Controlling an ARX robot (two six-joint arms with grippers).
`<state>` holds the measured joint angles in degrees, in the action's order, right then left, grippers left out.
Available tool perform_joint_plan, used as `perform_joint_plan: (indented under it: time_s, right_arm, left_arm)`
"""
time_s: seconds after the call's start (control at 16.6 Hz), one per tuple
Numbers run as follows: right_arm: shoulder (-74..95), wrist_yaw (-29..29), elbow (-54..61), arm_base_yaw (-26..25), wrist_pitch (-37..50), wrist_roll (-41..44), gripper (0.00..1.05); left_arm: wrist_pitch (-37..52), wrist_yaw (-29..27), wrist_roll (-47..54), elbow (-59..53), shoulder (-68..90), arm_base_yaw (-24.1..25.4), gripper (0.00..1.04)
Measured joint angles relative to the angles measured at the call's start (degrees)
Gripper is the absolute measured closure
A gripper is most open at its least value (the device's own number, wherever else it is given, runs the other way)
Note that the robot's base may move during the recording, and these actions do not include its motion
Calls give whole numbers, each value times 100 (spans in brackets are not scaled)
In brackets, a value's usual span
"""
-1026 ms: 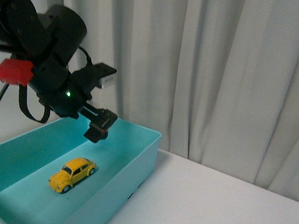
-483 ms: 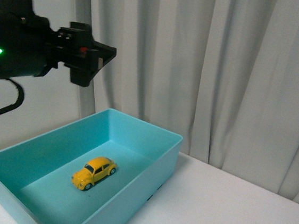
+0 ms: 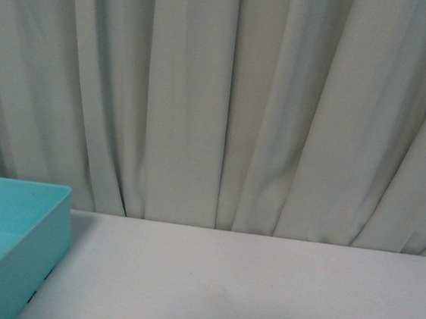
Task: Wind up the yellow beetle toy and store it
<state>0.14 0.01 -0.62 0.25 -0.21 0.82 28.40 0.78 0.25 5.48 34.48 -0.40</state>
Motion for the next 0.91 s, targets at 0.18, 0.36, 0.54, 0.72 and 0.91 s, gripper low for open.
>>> perform_joint_plan:
  time_s: [0.18,0.36,0.54,0.72,0.91]
  right_arm:
    - [0,0,0,0,2,0,7]
    - [0,0,0,0,0,0,7]
    - [0,0,0,0,0,0,7]
    - [0,2,0,0,0,0,7]
    - [0,0,0,0,0,0,7]
  left_arm:
    - [-271,-83,-4,-166,-468,48,103]
    - [-577,-81,-4,-284,-901,44,103]
    - [-481,-81,-4,-485,-1150,44,103]
    - [-905,-83,-4,-494,-1482,44,103]
    - [-1222,-81,-4,-494,-1825,44,103]
